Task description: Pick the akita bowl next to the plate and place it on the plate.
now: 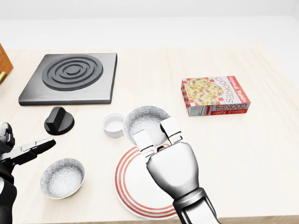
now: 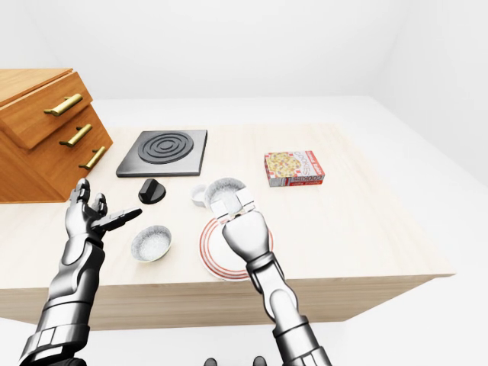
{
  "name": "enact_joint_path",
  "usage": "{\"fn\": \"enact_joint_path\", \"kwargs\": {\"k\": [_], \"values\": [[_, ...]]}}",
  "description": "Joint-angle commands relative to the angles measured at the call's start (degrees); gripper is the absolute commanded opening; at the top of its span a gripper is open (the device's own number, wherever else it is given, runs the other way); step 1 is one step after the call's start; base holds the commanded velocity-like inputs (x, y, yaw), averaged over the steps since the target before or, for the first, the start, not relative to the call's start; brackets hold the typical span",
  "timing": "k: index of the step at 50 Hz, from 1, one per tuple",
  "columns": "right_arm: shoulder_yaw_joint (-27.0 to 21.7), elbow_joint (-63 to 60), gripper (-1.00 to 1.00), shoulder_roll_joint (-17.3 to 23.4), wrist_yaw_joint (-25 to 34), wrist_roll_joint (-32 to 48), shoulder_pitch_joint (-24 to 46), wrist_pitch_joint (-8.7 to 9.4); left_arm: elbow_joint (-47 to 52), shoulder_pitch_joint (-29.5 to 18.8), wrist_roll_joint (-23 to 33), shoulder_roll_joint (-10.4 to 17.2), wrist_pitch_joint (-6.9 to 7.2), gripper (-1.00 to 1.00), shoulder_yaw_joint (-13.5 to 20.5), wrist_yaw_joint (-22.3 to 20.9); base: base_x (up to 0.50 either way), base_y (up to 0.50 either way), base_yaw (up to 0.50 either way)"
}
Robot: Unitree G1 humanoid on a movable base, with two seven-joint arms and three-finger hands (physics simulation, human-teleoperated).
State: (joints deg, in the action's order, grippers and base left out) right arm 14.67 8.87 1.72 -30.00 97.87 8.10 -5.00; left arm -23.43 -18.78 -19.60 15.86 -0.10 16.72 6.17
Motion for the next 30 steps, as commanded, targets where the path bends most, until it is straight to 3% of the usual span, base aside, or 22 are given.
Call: {"fn": "enact_joint_path", "kwargs": {"k": [1, 4, 5, 6, 7, 8, 11, 12, 13, 20, 21, 30], "values": [[0.11, 0.26, -1.0, -0.17, 0.0, -3.5, -0.34, 0.0, 0.37, 0.13, -0.12, 0.05, 0.23, 1.0, -0.03, 0.08, 0.0, 0.0, 0.0], [0.12, 0.18, -1.0, -0.14, 0.0, -3.79, -0.63, 0.0, -1.41, -0.38, 0.04, 0.06, -0.99, 1.0, 0.0, -0.33, 0.0, 0.0, 0.0], [0.12, 0.18, -1.0, -0.09, 0.0, -3.84, -0.75, 0.0, -0.8, -0.23, -0.04, 0.07, -0.55, 1.0, -0.07, -0.14, 0.0, 0.0, 0.0], [0.07, 0.26, -1.0, -0.05, 0.0, -3.97, -0.78, 0.0, -1.44, -0.4, 0.0, 0.07, -1.0, 1.0, -0.07, -0.27, 0.0, 0.0, 0.0], [-0.05, -0.07, -1.0, 0.04, 0.0, -4.15, -0.8, 0.0, 0.28, 0.03, -0.13, 0.04, 0.18, 1.0, -0.16, 0.21, 0.0, 0.0, 0.0], [-0.14, -0.4, -1.0, 0.09, 0.0, -4.28, -0.76, 0.0, 0.38, 0.06, -0.14, 0.07, 0.28, 1.0, -0.11, 0.18, 0.0, 0.0, 0.0], [-0.31, -0.61, -1.0, 0.15, 0.0, -4.46, -0.8, 0.0, -0.65, -0.24, -0.02, 0.09, -0.42, 1.0, -0.06, -0.08, 0.0, 0.0, 0.0], [-0.42, -1.49, -1.0, 0.27, 0.0, -4.81, -1.17, 0.0, 0.41, 0.02, -0.09, 0.05, 0.35, 1.0, -0.11, 0.24, 0.0, 0.0, 0.0], [-0.52, -2.02, -1.0, 0.3, 0.0, -5.05, -1.36, 0.0, 0.32, 0.05, -0.08, 0.05, 0.25, 1.0, -0.06, 0.15, 0.0, 0.0, 0.0], [-0.78, -2.45, -1.0, 0.21, 0.0, -6.64, -1.91, 0.0, -1.73, -0.4, -0.03, 0.09, -1.28, 1.0, -0.06, -0.35, 0.0, 0.0, 0.0], [-0.7, -2.64, -1.0, 0.17, 0.0, -6.81, -2.05, 0.0, -0.81, -0.19, -0.15, 0.12, -0.58, 1.0, -0.11, -0.1, 0.0, 0.0, 0.0], [-0.54, -4.01, -1.0, 0.3, 1.0, -7.7, -3.25, 0.0, -0.59, -0.12, -0.1, 0.09, -0.44, 1.0, -0.12, -0.01, 0.0, 0.0, 0.0]]}}
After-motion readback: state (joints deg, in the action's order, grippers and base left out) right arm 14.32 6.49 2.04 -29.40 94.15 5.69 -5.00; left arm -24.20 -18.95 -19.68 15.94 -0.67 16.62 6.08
